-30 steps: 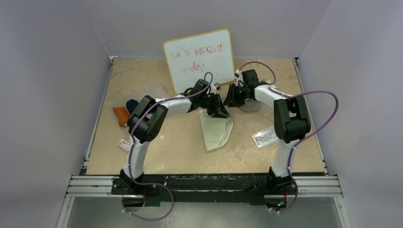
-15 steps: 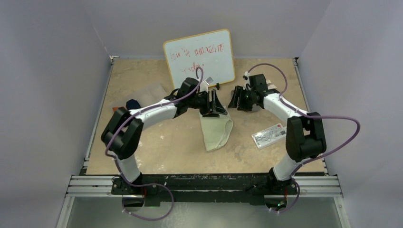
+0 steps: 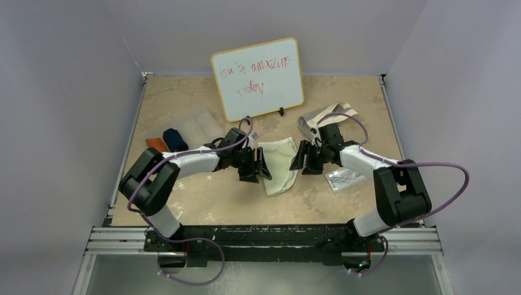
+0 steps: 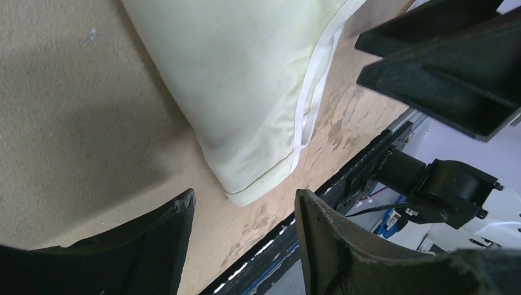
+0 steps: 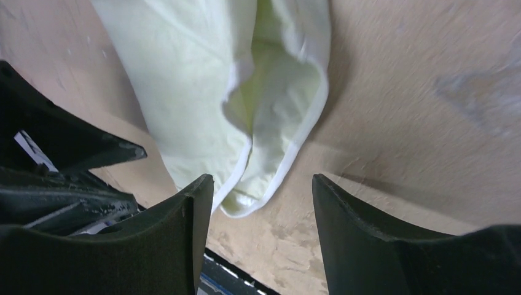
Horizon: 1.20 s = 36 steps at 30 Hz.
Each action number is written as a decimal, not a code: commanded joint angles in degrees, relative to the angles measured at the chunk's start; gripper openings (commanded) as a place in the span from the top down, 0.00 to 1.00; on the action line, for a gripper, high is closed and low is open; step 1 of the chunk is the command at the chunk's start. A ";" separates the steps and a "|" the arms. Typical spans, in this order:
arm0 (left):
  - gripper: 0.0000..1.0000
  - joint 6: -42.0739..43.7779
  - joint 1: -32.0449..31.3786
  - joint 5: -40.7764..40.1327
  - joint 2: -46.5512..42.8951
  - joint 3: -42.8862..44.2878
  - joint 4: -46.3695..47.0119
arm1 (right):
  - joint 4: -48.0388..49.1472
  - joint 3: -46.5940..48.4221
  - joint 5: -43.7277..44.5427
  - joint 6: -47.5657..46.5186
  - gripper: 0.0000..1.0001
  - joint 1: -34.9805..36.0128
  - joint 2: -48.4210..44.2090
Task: Roll the underwear
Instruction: Fold the underwear at the center of the board.
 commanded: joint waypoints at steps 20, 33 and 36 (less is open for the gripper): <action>0.88 0.90 -5.72 -10.36 5.32 -0.47 -3.04 | -2.41 -2.53 4.74 4.31 0.40 3.64 -9.75; 1.00 7.69 -5.70 -15.61 -4.60 -4.42 -15.41 | -2.28 -0.41 2.83 4.00 0.40 3.64 -11.64; 1.00 7.39 -5.27 -21.73 -8.92 -5.30 -22.89 | -0.80 0.04 1.68 4.64 0.40 3.64 -11.70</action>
